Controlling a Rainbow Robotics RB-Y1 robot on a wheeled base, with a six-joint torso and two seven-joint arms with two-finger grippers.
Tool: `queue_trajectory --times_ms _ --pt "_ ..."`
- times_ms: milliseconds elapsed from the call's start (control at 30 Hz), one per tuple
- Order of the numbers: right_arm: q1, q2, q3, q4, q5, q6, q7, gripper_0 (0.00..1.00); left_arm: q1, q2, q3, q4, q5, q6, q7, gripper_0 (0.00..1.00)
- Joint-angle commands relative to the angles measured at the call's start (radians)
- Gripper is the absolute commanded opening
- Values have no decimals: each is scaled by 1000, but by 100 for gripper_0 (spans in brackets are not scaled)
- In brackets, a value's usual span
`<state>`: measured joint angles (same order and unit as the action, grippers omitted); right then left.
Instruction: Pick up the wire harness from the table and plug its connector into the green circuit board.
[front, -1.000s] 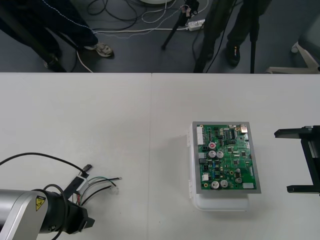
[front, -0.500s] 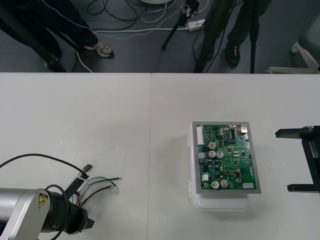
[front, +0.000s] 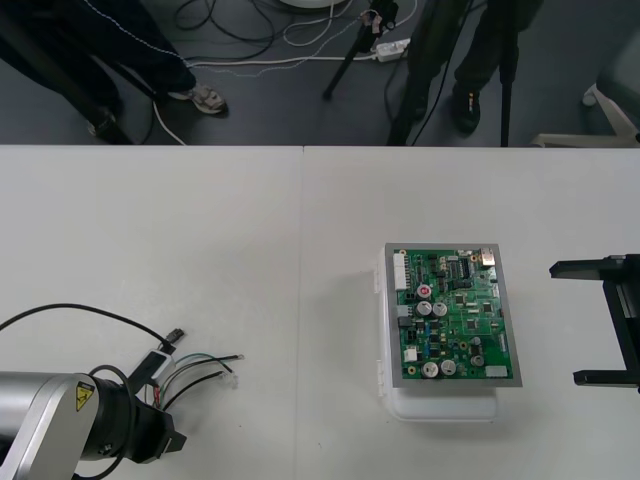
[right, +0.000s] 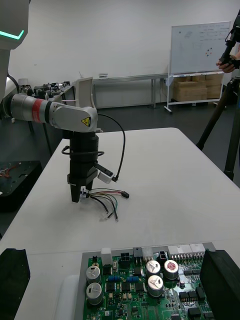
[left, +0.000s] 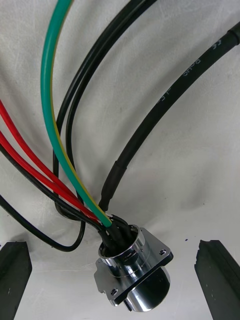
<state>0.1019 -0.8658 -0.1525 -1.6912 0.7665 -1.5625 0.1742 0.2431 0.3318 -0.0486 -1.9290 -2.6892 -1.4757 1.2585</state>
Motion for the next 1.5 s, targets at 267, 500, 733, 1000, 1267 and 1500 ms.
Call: queue_trajectory --times_ms 267,500,733,1000,1267,1500 --pt "19 -24 5 -7 -12 -8 28 100 -18 -19 26 -2 -6 8 33 65" --pt "36 -29 5 -22 -12 -8 38 100 -15 -19 26 -2 -6 6 27 35" --pt "41 -32 5 -27 -13 -8 41 100 -13 -19 26 -1 -6 8 21 0" --pt "50 -36 5 -36 -32 -8 42 100 -13 -19 27 -1 -6 8 -8 0" --pt "51 -36 5 -36 -32 -8 44 100 -25 -19 72 -2 -4 3 -94 0" --pt "51 -36 5 -36 -32 -8 50 100 -28 4 85 -35 17 -26 -131 0"
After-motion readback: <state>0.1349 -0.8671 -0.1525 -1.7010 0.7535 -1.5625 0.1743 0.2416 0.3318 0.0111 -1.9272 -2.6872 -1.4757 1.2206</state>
